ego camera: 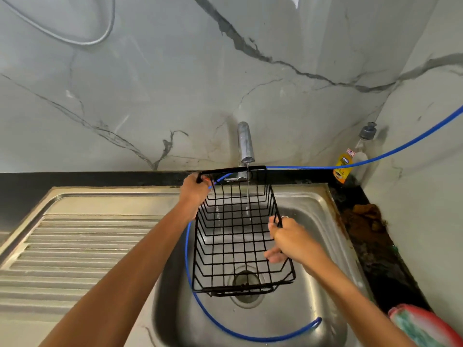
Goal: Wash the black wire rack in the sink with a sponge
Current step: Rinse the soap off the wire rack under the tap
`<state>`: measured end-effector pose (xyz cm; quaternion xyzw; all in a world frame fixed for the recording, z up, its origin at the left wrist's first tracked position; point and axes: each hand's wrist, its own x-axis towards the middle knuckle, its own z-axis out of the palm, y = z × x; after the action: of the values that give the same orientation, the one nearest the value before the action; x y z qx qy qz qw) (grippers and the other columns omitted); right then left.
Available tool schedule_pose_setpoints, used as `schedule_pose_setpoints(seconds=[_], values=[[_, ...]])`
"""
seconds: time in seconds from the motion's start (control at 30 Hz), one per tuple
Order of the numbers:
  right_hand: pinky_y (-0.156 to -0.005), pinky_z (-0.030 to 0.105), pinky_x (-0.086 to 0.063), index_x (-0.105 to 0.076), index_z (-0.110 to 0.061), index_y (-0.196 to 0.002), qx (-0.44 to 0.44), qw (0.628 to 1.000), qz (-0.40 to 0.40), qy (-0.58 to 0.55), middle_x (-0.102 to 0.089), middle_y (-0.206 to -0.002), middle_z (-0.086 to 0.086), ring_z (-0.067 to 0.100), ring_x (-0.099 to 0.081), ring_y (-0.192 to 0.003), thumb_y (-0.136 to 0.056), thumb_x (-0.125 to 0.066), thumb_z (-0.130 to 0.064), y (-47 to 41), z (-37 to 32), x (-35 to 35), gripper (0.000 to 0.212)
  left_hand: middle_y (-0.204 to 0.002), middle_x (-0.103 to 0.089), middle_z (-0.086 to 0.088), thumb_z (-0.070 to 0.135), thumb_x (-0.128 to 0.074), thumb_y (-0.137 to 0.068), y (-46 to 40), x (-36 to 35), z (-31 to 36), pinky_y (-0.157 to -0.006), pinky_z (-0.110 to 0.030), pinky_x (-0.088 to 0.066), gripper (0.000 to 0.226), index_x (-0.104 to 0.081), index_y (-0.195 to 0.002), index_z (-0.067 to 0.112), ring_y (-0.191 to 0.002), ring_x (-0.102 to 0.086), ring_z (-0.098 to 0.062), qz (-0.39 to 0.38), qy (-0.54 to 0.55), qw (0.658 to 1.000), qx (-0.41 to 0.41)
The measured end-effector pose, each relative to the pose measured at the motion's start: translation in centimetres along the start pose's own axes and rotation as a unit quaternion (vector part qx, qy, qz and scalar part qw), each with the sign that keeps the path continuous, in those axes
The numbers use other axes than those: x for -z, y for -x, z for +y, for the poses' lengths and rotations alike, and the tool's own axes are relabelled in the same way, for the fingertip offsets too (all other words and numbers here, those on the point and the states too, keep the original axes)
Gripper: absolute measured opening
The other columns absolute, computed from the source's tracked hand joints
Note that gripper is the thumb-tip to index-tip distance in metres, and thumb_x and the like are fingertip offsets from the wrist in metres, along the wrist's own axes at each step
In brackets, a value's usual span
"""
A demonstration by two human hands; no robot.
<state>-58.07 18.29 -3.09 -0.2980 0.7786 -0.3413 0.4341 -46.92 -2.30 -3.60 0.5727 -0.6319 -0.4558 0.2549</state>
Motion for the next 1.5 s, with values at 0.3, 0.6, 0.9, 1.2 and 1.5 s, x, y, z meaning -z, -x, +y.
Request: schedule_pose_setpoints(seconds=[0.3,0.6,0.9,1.2,1.5], values=[[-0.054,0.034,-0.058,-0.049,-0.013,-0.128,0.060,0.983,-0.072,0.158,-0.057,-0.121,0.013,0.023,-0.070,-0.062,-0.100,-0.030,-0.047,-7.1,-4.9,-0.3,0.048,-0.100,-0.058,-0.013,0.011,-0.041,-0.098,4.4,4.2,-2.9,-0.085,-0.046,-0.051,0.021,-0.054,-0.114,0.009,-0.088,-0.056,-0.031,0.217,0.173,0.958,0.076],[-0.049,0.026,-0.047,-0.060,-0.016,-0.103,0.166,0.956,-0.059,0.236,-0.073,-0.085,0.012,0.020,-0.063,-0.047,-0.096,-0.038,-0.053,-11.6,-8.1,-1.0,0.044,-0.088,-0.050,-0.001,0.017,-0.042,-0.102,9.3,6.0,-2.7,-0.081,-0.034,-0.046,0.011,-0.049,-0.110,0.016,-0.077,-0.047,-0.013,0.211,0.259,0.941,0.048],[-0.049,0.022,-0.034,-0.051,-0.013,-0.056,0.179,0.974,-0.050,0.126,-0.042,-0.051,0.002,0.013,-0.037,-0.044,-0.094,-0.042,-0.055,-10.9,-9.0,-1.7,0.057,-0.143,-0.044,0.002,0.025,-0.057,-0.096,8.4,7.6,-2.2,-0.108,-0.041,-0.036,0.048,-0.039,-0.140,0.031,-0.130,-0.042,-0.019,0.168,0.167,0.969,-0.073],[-0.042,0.018,-0.012,-0.036,-0.018,-0.053,0.150,0.981,-0.099,0.067,-0.024,-0.042,-0.005,0.008,-0.016,-0.036,-0.096,-0.043,-0.050,-5.5,-6.7,0.6,0.054,-0.123,-0.057,-0.003,0.014,-0.058,-0.094,9.1,3.7,-5.4,-0.081,-0.049,-0.053,0.070,-0.021,-0.140,0.052,-0.104,-0.061,-0.030,0.005,0.392,0.915,0.099],[-0.042,0.019,-0.012,-0.047,-0.015,-0.058,0.101,0.989,-0.072,0.083,-0.024,-0.045,-0.003,0.010,-0.017,-0.038,-0.094,-0.050,-0.046,-2.5,-5.4,1.8,0.048,-0.158,-0.023,-0.004,0.049,-0.038,-0.099,9.4,-1.2,-1.4,-0.115,-0.042,-0.020,0.068,-0.006,-0.155,0.028,-0.143,-0.025,-0.026,-0.083,0.181,0.971,0.133]])
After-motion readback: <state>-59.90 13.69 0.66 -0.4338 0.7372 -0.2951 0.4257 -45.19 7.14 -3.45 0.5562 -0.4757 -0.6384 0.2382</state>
